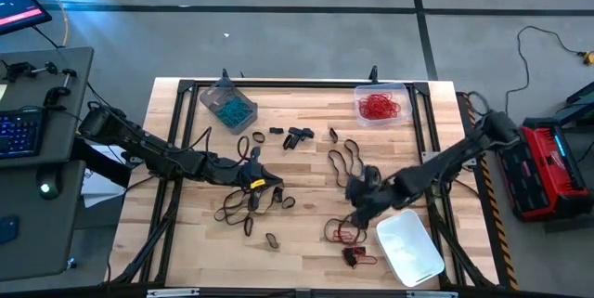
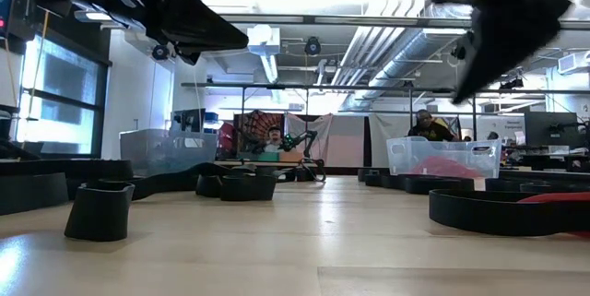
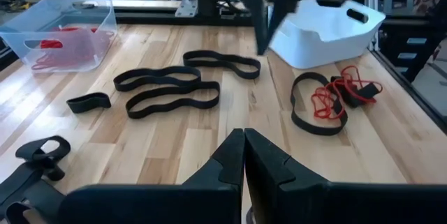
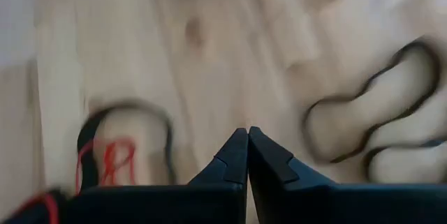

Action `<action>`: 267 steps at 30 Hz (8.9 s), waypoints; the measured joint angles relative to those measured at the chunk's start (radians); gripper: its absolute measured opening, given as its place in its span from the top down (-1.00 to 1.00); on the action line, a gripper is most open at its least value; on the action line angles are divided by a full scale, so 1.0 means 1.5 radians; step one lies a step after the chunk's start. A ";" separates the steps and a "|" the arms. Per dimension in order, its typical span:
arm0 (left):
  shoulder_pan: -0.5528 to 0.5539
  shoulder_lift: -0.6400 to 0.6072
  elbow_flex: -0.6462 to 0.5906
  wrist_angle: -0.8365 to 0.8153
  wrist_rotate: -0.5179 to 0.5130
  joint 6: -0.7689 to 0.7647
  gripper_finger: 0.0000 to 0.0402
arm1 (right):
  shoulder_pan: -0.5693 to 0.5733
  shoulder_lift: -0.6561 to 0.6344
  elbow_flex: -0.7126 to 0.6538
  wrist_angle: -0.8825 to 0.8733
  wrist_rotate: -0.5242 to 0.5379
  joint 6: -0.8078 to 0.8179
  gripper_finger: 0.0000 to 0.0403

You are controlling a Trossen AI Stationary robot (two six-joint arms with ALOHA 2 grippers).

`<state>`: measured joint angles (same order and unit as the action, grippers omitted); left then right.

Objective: Sort rubber bands into baskets
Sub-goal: Put the red rubber band into the transparent bin

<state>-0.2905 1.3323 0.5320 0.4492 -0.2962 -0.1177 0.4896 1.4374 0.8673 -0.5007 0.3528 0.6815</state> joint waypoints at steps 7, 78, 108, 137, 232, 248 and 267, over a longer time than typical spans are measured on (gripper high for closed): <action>0.000 0.000 0.000 -0.018 -0.001 -0.008 0.98 | 0.032 0.079 0.000 0.042 -0.069 0.028 0.65; 0.000 0.000 0.000 -0.023 -0.002 -0.008 0.98 | 0.060 0.228 0.063 0.083 -0.164 -0.074 0.95; 0.000 0.000 0.000 -0.025 -0.002 -0.020 0.98 | 0.058 -0.090 0.062 -0.062 0.200 -0.079 1.00; 0.000 0.000 0.000 -0.028 -0.002 -0.030 0.98 | -0.521 -0.235 0.062 -0.316 0.486 -0.182 1.00; 0.010 0.000 0.000 -0.028 -0.002 -0.006 0.98 | 0.129 0.247 0.279 -0.151 -0.022 0.072 0.37; 0.010 0.000 0.000 -0.028 -0.002 0.010 0.98 | 0.139 0.311 0.307 -0.160 -0.064 0.083 0.18; 0.010 0.000 0.000 -0.043 -0.002 0.010 0.98 | 0.135 0.361 0.307 -0.149 -0.146 0.064 0.48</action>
<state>-0.2752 1.3327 0.5323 0.3851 -0.2989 -0.1029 0.6918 1.9788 1.3277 -0.7249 0.1341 0.7776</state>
